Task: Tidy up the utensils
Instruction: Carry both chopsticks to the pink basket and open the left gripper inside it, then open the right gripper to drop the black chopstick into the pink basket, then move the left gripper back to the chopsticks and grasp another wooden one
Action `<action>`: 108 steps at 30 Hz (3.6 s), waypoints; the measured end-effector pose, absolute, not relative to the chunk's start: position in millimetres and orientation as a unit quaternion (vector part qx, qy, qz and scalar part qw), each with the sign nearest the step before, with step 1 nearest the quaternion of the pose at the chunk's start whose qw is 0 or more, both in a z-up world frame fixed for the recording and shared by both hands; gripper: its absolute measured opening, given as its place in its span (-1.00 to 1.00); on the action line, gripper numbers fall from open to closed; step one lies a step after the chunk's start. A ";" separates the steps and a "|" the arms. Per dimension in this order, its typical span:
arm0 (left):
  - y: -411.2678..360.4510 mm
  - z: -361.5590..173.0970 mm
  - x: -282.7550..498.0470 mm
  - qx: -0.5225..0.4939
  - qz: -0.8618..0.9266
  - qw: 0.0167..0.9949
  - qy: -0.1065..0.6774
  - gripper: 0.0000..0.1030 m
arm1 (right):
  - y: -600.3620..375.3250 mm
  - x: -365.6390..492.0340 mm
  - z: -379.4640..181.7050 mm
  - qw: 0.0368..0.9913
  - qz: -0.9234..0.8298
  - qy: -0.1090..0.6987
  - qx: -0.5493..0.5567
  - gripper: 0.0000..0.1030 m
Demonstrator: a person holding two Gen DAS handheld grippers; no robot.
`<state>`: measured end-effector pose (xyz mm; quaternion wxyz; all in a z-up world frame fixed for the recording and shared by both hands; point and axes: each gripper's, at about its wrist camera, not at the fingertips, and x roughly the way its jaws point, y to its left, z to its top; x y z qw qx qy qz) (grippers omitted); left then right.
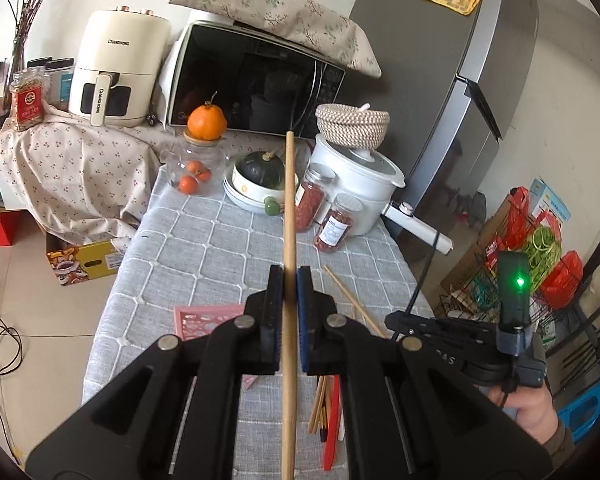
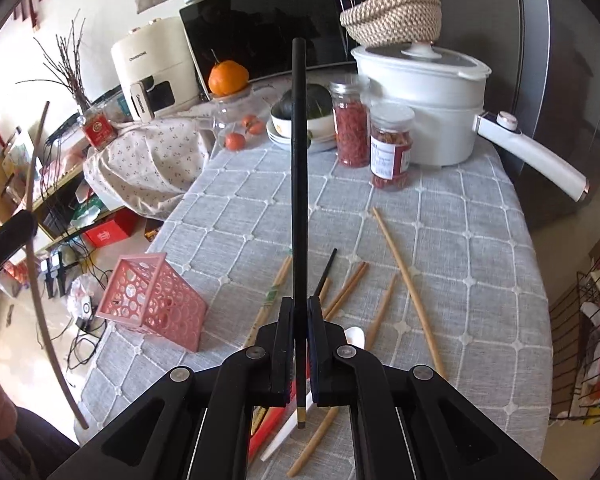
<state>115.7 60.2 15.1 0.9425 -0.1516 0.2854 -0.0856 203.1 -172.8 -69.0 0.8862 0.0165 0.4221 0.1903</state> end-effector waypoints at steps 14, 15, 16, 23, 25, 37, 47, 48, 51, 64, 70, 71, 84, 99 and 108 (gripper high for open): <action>89.2 25.1 129.5 -0.123 -0.023 0.982 0.141 -0.85 | -170.0 177.1 -29.3 0.916 0.219 0.335 0.037 -0.89; 90.4 21.5 131.9 -0.123 -0.022 0.983 0.134 -0.85 | -169.5 175.3 -26.7 0.917 0.223 0.328 0.043 -0.89; 91.1 18.1 133.3 -0.121 -0.020 0.984 0.129 -0.85 | -168.4 172.8 -22.7 0.919 0.227 0.320 0.049 -0.89; 90.4 1.3 140.6 -0.103 0.001 0.989 0.103 -0.85 | -146.8 158.0 2.4 0.934 0.250 0.247 0.063 -0.89; 87.7 -7.3 146.6 -0.090 0.008 0.988 0.125 -0.85 | -141.2 158.0 0.8 0.934 0.253 0.245 0.064 -0.89; 100.8 -52.3 173.6 -0.106 0.016 0.954 0.281 -0.85 | -89.7 174.4 -0.8 0.925 0.290 0.236 0.059 -0.89; 122.9 -31.3 161.7 -0.178 -0.011 0.941 0.286 -0.33 | -70.3 180.6 -3.3 0.921 0.303 0.239 0.060 -0.89; 125.1 -30.0 161.1 -0.182 -0.010 0.940 0.290 -0.33 | -67.8 181.8 -3.5 0.919 0.305 0.242 0.059 -0.89; 135.4 -30.7 160.6 -0.204 0.000 0.925 0.321 -0.33 | -48.5 188.2 -11.1 0.914 0.303 0.268 0.023 -0.89; 149.5 -61.2 164.6 -0.220 0.043 0.875 0.428 -0.33 | 0.2 227.2 -66.5 0.856 0.301 0.419 -0.031 -0.88; 149.7 -57.7 163.8 -0.224 0.044 0.876 0.425 -0.33 | -5.5 234.3 -60.8 0.853 0.306 0.423 -0.004 -0.67; 150.1 -57.2 163.6 -0.224 0.043 0.876 0.425 -0.33 | -9.2 235.2 -58.0 0.854 0.308 0.420 0.004 -0.66; 135.6 -40.7 154.8 -0.221 0.014 0.884 0.412 -0.33 | -39.8 224.3 -40.9 0.869 0.303 0.390 0.035 -0.86; 52.2 -26.7 141.5 -0.128 -0.068 0.892 0.428 -0.33 | -155.7 209.2 -35.5 0.867 0.241 0.431 0.075 -0.59; -29.9 -81.4 179.2 -0.063 -0.090 0.842 0.528 0.06 | -216.6 220.7 -75.4 0.847 0.177 0.477 0.155 -0.38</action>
